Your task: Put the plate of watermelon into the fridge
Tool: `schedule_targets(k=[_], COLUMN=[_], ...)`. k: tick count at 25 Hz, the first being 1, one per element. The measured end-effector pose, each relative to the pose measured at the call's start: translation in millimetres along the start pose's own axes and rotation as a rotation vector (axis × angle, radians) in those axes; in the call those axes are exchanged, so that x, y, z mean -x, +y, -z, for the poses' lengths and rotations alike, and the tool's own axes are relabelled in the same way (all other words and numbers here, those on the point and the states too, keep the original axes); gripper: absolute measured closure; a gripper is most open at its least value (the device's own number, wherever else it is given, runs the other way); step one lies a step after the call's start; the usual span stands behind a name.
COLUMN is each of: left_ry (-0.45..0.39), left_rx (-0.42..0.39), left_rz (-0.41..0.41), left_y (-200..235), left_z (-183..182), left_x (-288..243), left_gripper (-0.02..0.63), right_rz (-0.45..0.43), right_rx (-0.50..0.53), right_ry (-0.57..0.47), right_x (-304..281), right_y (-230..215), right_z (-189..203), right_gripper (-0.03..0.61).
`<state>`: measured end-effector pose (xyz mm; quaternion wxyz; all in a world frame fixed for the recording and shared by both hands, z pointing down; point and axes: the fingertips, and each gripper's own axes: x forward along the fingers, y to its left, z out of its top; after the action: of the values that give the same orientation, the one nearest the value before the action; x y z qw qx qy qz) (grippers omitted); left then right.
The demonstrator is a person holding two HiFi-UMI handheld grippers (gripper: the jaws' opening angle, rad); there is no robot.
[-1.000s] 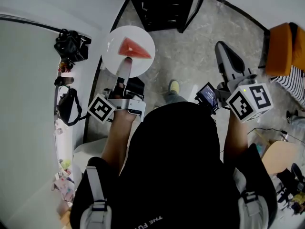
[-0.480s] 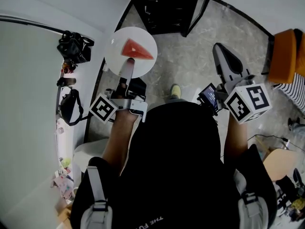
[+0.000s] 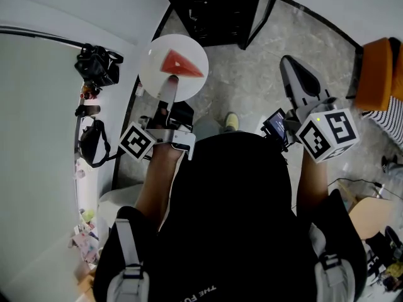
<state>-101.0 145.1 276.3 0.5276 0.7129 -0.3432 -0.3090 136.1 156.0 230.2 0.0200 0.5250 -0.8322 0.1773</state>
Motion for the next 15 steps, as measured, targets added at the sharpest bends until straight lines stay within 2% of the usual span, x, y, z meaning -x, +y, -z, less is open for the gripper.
schedule_targets(k=[15], left_ry=[-0.013], left_rx=[0.003], left_rz=[0.009], left_y=[-2.4], left_z=[-3.9], left_x=[0.3], left_gripper=[0.594], right_rz=[0.001], right_rx=[0.022], right_ry=[0.001], right_x=[-4.8], right_y=[-4.4], right_z=[-4.1], right_gripper=[0.569])
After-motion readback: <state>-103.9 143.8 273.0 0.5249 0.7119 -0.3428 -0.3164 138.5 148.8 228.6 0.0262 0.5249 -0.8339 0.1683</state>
